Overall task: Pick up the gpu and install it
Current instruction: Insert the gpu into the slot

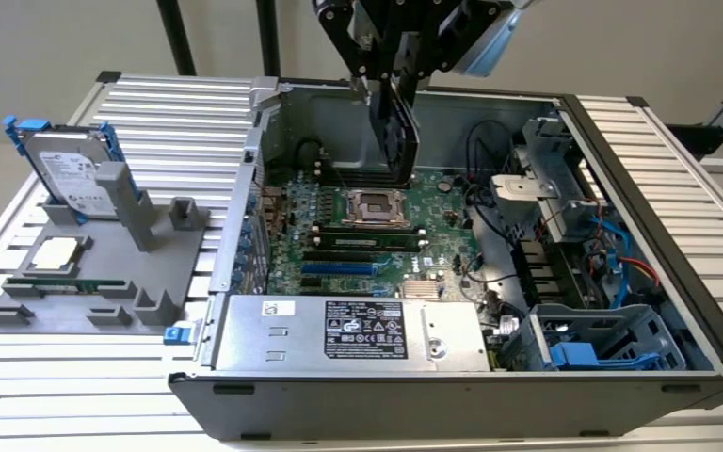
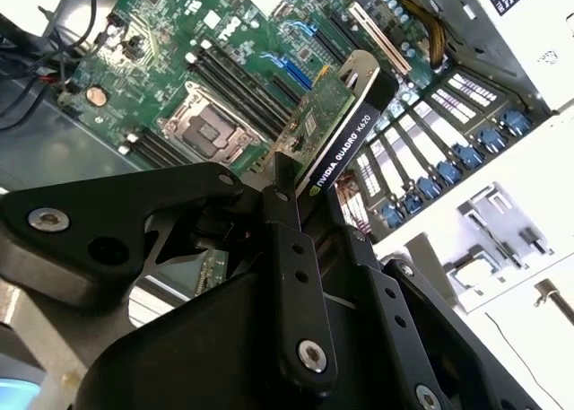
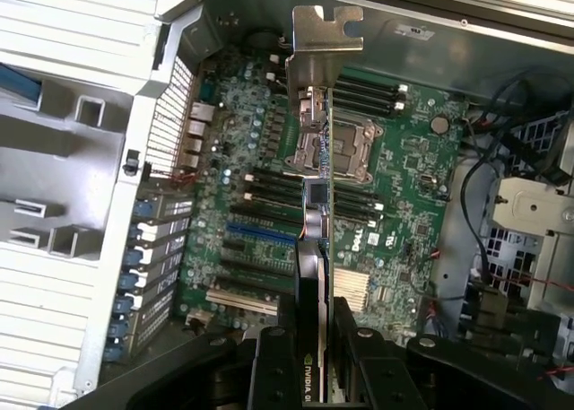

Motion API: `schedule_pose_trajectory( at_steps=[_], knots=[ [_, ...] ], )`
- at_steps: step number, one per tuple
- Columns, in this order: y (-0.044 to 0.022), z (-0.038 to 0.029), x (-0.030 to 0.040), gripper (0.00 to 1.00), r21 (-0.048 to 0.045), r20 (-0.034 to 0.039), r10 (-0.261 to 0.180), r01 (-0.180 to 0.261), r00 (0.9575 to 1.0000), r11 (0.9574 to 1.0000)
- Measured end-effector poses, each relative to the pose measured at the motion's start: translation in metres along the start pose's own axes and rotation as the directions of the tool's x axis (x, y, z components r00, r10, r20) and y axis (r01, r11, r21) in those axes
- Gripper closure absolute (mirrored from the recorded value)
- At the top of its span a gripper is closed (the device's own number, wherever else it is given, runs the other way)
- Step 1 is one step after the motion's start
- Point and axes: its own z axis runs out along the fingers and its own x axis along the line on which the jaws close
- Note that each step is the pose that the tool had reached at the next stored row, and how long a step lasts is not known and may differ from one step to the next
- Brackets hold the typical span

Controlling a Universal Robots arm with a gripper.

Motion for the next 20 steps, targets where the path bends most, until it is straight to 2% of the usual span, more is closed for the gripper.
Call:
schedule_pose_trajectory(
  at_steps=[20],
  knots=[
    [0.0, 0.0, 0.0, 1.0, -0.0013, -0.0036, -0.076, 0.076, 0.9971, 0.9971]
  ],
)
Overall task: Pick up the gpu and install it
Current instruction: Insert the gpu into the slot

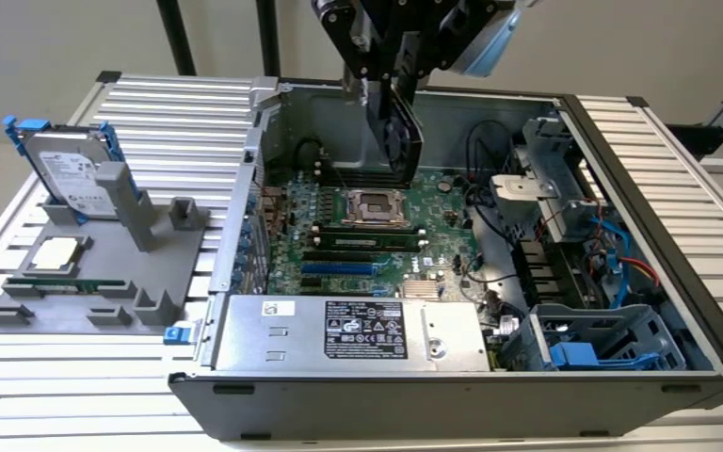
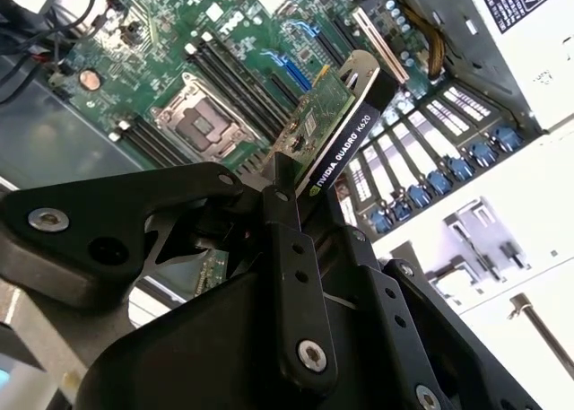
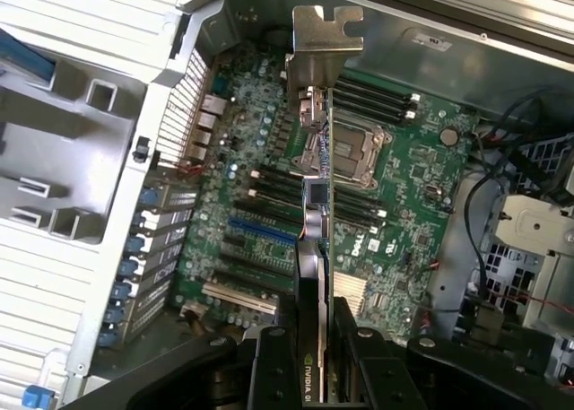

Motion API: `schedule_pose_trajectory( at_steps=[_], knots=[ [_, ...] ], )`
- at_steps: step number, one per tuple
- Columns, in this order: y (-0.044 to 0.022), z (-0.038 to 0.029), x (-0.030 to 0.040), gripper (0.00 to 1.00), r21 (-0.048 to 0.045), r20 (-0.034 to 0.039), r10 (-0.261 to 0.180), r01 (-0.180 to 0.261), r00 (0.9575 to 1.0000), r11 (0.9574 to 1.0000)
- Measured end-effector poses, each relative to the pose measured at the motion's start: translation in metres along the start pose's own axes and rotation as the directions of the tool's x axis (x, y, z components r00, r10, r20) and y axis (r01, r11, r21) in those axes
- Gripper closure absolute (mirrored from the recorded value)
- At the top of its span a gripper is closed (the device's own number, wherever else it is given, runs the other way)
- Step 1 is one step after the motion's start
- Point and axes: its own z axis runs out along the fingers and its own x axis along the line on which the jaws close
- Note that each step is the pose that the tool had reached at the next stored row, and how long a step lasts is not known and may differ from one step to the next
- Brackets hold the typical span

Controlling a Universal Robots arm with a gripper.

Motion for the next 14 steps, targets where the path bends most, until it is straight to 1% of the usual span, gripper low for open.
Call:
schedule_pose_trajectory(
  at_steps=[8, 14],
  knots=[
    [0.0, 0.0, 0.0, 1.0, -0.0005, -0.0015, -0.031, 0.031, 0.9995, 0.9995],
    [0.0, 0.0, 0.0, 1.0, -0.0009, -0.0027, -0.057, 0.057, 0.9983, 0.9983]
  ],
)
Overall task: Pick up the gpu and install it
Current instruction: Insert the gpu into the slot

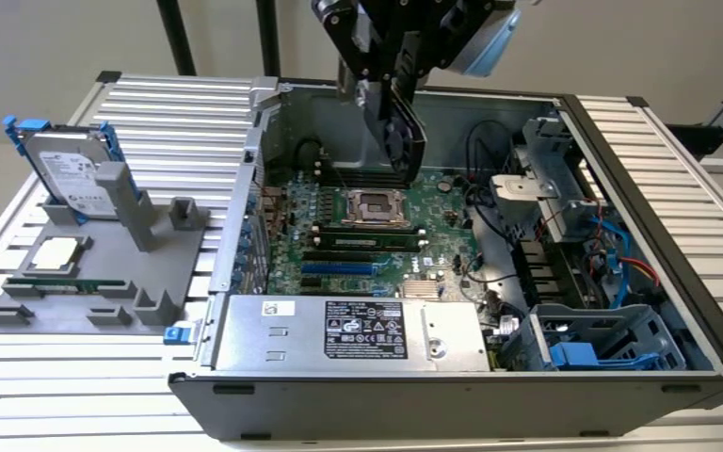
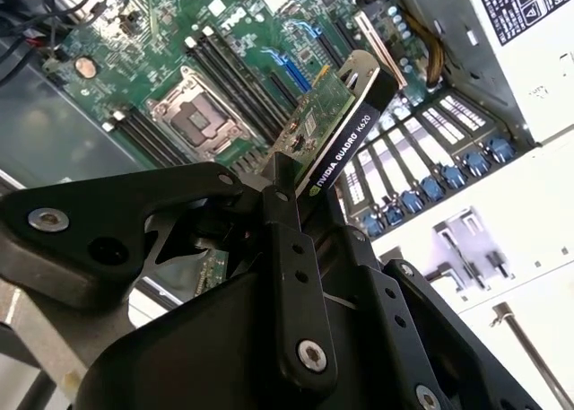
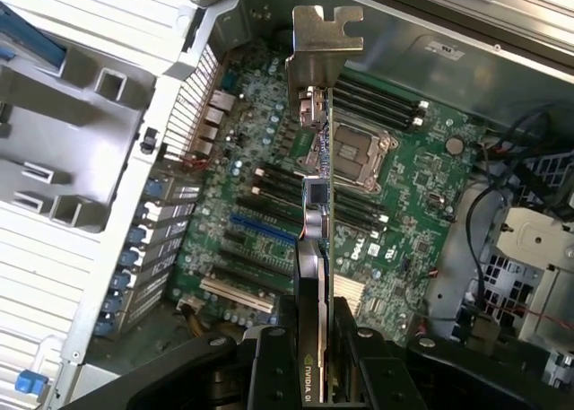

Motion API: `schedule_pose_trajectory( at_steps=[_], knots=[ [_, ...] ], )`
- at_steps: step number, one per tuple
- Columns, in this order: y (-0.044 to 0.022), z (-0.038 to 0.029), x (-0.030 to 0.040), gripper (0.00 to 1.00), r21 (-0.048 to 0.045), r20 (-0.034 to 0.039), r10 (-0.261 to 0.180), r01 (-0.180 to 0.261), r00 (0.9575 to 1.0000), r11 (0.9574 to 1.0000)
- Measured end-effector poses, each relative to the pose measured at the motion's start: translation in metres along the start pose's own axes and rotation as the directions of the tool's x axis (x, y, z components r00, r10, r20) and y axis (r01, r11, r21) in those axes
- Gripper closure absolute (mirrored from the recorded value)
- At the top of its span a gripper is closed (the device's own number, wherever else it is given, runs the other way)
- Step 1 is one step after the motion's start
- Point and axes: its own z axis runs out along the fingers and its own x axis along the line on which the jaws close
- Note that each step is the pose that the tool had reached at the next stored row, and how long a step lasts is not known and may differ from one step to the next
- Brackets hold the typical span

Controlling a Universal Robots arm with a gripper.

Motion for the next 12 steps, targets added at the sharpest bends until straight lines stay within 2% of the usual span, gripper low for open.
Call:
schedule_pose_trajectory(
  at_steps=[12],
  knots=[
    [0.0, 0.0, 0.0, 1.0, -0.0008, -0.0028, -0.057, 0.057, 0.9984, 0.9984]
  ],
)
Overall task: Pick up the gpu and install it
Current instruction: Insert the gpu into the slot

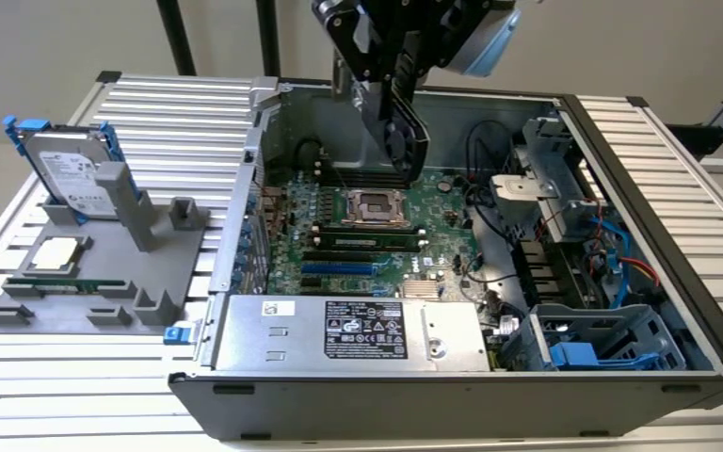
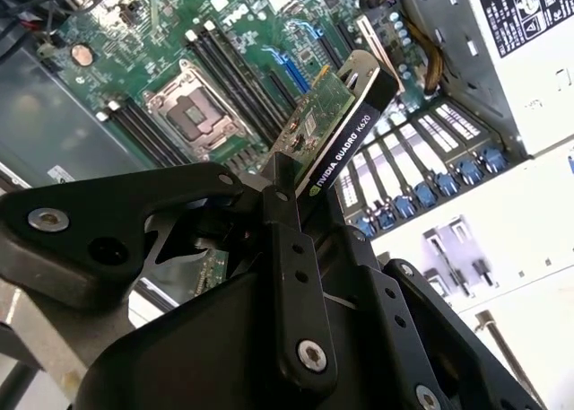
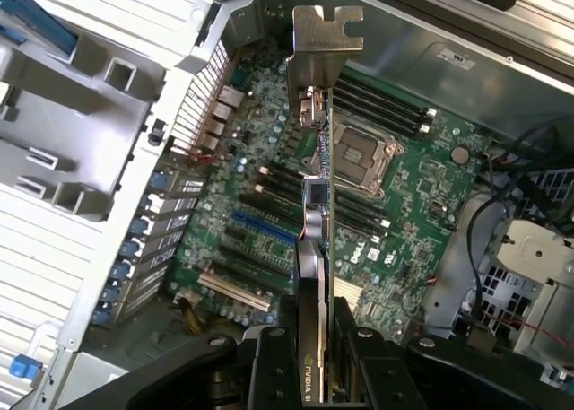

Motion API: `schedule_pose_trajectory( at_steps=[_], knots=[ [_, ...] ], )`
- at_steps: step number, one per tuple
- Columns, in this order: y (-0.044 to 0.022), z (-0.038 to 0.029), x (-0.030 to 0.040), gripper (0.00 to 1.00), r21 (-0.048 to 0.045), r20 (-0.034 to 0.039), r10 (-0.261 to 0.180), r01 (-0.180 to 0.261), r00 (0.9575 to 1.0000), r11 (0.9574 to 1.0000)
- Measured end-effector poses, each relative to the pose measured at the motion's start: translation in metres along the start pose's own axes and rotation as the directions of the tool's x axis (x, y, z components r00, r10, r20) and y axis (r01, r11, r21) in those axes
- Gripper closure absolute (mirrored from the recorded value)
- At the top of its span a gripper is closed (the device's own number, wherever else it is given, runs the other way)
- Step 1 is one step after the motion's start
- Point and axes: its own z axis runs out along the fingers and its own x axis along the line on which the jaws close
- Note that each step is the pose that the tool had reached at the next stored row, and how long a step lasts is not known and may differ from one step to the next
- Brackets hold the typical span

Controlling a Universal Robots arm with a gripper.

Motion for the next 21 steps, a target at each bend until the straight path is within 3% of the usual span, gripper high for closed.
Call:
schedule_pose_trajectory(
  at_steps=[21],
  knots=[
    [0.0, 0.0, 0.0, 1.0, -0.0015, -0.0047, -0.096, 0.096, 0.9954, 0.9954]
  ],
)
